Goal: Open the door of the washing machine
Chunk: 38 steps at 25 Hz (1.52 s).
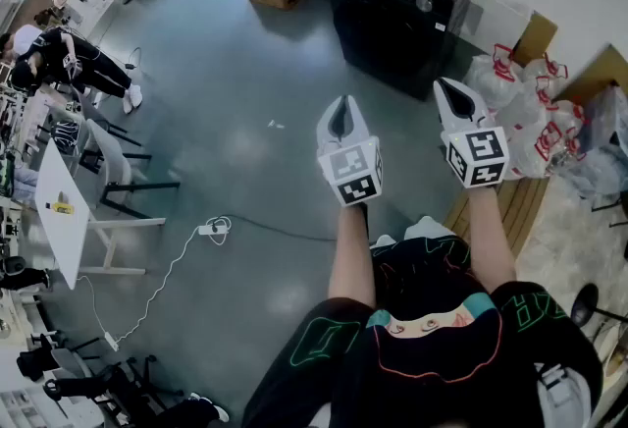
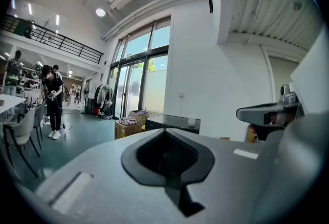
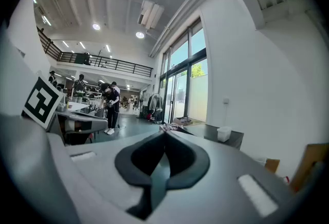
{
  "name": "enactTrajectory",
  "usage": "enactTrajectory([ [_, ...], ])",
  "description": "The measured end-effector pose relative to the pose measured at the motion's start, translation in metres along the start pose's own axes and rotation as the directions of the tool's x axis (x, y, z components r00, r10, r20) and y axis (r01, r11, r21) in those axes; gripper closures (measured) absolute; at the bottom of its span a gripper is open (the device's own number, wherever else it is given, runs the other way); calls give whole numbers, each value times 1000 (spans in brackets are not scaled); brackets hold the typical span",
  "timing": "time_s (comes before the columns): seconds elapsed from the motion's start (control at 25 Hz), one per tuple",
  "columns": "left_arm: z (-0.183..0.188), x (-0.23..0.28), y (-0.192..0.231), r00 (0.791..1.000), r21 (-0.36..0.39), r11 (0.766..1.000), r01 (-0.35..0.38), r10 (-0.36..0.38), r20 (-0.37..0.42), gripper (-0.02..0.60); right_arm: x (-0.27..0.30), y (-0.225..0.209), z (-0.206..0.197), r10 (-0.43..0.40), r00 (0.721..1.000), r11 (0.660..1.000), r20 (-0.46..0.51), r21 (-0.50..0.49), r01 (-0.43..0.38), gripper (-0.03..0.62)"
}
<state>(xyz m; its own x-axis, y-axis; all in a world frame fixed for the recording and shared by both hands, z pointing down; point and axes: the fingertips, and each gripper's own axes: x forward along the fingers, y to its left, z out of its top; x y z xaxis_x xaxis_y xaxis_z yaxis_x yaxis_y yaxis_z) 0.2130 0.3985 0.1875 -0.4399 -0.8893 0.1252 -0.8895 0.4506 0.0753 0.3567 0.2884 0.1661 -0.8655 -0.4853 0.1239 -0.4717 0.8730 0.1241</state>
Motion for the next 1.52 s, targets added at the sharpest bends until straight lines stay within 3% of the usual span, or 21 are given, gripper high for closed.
enactTrajectory([
  [0.2,-3,6,12,1000,14,1000,-7,7,-11,571,10,0,-3,-24,1000,999,8,47,23,591],
  [0.44,-15,11,19,1000,-30,999,-10,10,-8,571,21,5,-18,-6,999,999,-32,46,8,591],
  [0.64,-15,41,22,999,-43,999,32,-32,3,571,57,-3,-30,22,998,996,-57,83,-17,591],
  [1.04,-46,155,58,992,-12,999,-39,37,-118,571,180,-52,-70,46,992,985,-121,171,-25,591],
  [1.32,-50,255,85,979,61,997,-36,48,-200,571,286,-95,-90,30,984,971,-174,241,13,591],
  [1.52,-27,322,75,983,116,993,7,14,-182,571,337,-156,-74,-35,991,960,-133,273,70,591],
])
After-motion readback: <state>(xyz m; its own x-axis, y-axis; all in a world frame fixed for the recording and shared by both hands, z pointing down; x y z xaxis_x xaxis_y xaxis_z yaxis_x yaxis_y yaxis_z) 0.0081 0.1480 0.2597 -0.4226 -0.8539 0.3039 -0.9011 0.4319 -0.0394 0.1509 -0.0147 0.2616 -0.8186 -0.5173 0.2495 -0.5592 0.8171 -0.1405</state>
